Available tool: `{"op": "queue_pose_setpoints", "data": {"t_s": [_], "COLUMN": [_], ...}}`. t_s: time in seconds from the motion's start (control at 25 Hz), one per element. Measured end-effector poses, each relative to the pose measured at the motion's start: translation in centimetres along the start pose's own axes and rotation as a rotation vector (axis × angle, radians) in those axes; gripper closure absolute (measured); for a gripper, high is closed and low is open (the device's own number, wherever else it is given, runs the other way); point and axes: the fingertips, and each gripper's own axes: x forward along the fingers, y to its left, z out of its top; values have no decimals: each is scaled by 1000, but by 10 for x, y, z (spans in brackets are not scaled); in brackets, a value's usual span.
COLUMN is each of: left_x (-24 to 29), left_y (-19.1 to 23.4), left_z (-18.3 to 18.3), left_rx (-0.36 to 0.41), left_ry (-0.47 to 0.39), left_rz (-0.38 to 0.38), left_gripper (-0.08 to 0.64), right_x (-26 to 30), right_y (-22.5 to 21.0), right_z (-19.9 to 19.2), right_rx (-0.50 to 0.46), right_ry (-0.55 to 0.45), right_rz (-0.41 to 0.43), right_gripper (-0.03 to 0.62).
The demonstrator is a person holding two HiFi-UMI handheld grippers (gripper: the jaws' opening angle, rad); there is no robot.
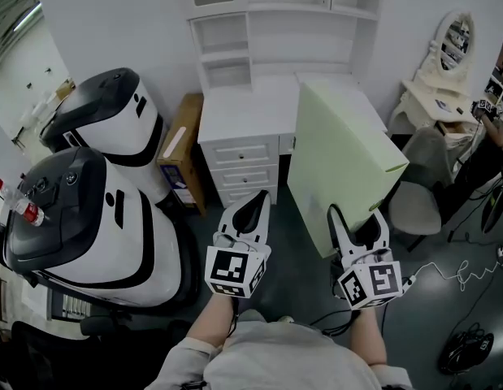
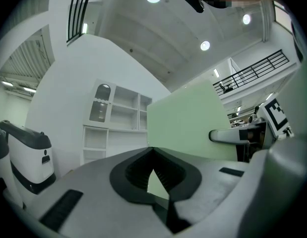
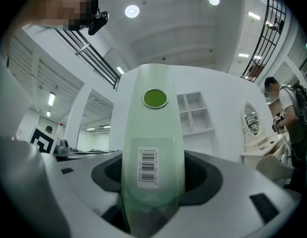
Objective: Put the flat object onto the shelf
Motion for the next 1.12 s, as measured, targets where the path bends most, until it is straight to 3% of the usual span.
{"op": "queue_pose_setpoints", "data": {"t_s": [0.44, 0.88, 1.12], "left_x": [40, 140, 193], "left_y": [26, 114, 160], "left_z": [-4, -7, -12], "left_rx": [3, -9, -1], "left_ry": [5, -12, -5], "left_rz": [29, 6, -51], "left_gripper": [548, 548, 548], "right_x": [38, 158, 224], "right_y": [-27, -51, -54], "right_z": [-8, -18, -22], "right_rx": [56, 25, 27], "right_ry": [-12, -18, -41], "right_rz": [12, -54, -89], "right_gripper": [310, 310, 310]}}
